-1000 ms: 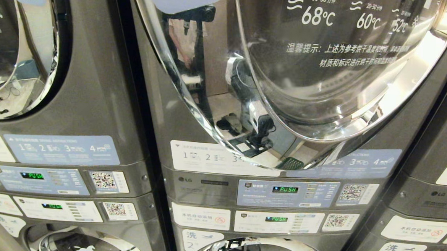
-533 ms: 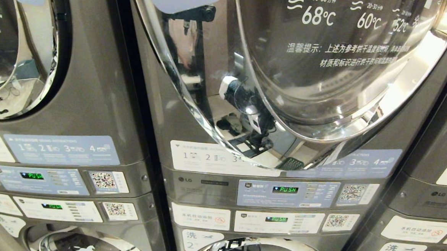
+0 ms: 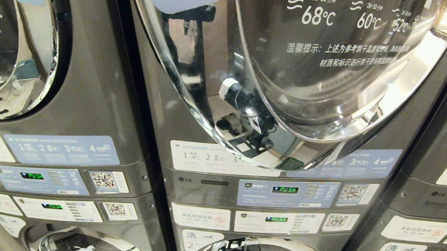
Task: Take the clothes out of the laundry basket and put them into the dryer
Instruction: Open the dryer
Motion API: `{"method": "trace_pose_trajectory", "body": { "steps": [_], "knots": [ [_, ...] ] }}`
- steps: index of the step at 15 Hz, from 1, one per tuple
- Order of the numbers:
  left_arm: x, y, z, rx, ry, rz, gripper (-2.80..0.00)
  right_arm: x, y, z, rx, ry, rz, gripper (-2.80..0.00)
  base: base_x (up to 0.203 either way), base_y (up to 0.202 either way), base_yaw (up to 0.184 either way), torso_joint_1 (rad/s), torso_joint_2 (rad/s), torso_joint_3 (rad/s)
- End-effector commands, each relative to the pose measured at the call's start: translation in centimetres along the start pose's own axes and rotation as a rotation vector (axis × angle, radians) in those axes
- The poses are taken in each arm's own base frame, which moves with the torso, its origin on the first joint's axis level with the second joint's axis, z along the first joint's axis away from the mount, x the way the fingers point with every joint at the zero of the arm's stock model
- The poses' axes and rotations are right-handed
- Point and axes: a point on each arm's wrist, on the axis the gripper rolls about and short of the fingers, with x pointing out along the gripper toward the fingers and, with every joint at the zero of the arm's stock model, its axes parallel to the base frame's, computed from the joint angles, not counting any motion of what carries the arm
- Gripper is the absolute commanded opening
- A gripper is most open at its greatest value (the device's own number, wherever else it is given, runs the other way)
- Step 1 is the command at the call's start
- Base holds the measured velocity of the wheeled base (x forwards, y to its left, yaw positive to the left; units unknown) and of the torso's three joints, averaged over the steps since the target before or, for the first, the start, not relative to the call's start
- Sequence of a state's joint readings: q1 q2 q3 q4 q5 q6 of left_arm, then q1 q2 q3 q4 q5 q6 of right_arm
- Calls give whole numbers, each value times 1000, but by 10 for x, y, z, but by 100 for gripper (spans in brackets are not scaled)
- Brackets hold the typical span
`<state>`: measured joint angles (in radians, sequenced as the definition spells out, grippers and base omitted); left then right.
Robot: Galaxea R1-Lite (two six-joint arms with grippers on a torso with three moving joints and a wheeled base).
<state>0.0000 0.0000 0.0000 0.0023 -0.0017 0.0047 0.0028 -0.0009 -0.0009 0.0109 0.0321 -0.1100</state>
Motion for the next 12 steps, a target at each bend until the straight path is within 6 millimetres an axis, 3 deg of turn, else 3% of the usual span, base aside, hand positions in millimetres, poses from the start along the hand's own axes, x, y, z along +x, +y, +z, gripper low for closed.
{"method": "trace_pose_trajectory", "body": {
  "steps": [1, 12],
  "knots": [
    [0, 0, 0, 0, -1, 0, -280, 0, 0, 0, 1, 0, 0, -280, 0, 0, 0, 0, 0, 0],
    [0, 0, -1, 0, 1, 0, -280, 0, 0, 0, -2, 0, 5, -280, 0, 0, 0, 0, 0, 0]
  ]
}}
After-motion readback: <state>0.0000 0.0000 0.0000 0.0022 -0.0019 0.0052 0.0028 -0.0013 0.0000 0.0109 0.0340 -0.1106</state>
